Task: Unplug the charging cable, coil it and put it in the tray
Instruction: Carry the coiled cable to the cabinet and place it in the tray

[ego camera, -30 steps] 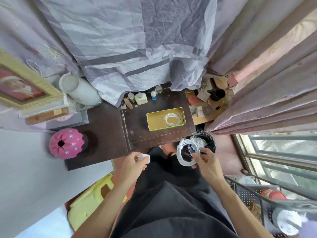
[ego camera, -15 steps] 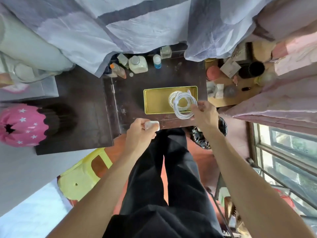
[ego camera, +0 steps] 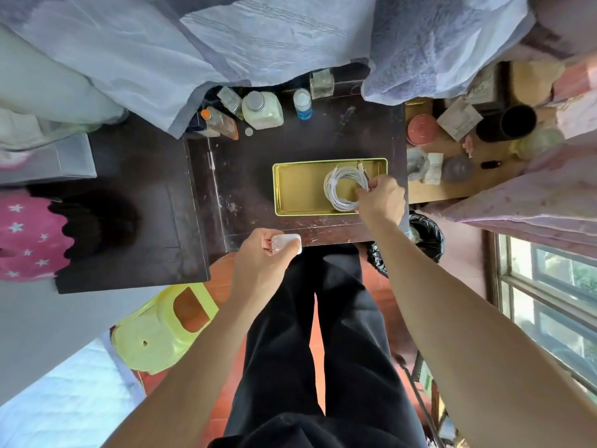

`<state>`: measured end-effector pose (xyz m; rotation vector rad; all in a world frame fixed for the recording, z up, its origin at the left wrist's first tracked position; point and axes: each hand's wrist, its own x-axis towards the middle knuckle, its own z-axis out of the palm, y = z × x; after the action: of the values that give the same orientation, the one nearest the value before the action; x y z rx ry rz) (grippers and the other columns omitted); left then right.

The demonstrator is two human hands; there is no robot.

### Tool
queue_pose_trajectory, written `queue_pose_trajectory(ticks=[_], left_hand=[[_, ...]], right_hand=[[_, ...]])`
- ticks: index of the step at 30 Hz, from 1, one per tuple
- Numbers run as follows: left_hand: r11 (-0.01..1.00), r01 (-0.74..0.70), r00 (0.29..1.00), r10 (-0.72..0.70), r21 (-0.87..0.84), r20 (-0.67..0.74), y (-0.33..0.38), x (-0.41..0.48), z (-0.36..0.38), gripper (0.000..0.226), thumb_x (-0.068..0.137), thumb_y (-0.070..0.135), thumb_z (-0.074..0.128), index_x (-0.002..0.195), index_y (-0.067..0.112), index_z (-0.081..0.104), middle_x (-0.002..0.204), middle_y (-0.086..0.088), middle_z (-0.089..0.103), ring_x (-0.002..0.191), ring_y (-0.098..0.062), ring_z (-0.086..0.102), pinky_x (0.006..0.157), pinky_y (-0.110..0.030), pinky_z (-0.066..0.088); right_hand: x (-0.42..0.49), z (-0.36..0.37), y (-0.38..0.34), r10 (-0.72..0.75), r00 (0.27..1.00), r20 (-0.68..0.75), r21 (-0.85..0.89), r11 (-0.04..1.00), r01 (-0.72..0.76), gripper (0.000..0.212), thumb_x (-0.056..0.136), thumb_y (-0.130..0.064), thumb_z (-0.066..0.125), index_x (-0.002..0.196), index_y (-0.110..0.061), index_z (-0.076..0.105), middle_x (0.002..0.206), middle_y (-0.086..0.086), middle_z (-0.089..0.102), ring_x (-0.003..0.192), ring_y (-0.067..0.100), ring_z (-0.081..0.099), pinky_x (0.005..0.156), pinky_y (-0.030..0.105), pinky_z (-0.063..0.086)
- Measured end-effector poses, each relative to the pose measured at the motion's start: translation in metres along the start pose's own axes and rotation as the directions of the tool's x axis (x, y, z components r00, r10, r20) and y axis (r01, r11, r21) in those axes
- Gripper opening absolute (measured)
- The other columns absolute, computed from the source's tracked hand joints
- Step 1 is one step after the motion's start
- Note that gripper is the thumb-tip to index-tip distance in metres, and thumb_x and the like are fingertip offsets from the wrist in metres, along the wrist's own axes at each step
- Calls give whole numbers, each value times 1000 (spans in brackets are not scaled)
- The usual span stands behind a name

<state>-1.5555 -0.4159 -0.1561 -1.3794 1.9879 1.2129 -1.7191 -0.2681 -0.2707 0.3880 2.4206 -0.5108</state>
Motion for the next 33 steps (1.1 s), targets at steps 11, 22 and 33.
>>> queue_pose_trajectory(ticks=[11,22,33], left_hand=[[1000,-11,998,9,-22,-56,26,19,12,29,81,39,66,105,23,69,89,8,72,85,-13,71,65,-23,52],[945,-81,958,161,316,-238,53,111,60,37,94,39,68,110,6,71,107,-14,75,98,-34,70,83,-39,54],[858,-103,930,263,503,-259,45,143,77,36,93,39,72,107,6,72,104,-14,76,94,-33,73,77,-38,57]], right_hand=[[-21,-30,9,-75,995,-59,283,955,89,21,94,-24,68,109,-15,79,89,-6,76,80,12,70,64,12,47],[-96,-39,87,-10,978,209,601,790,-120,7,101,-20,71,100,-20,77,69,-12,78,54,-3,66,54,14,53],[-93,-31,115,28,973,229,632,756,-170,12,103,-14,69,96,-20,77,68,-8,77,51,-1,64,48,12,49]])
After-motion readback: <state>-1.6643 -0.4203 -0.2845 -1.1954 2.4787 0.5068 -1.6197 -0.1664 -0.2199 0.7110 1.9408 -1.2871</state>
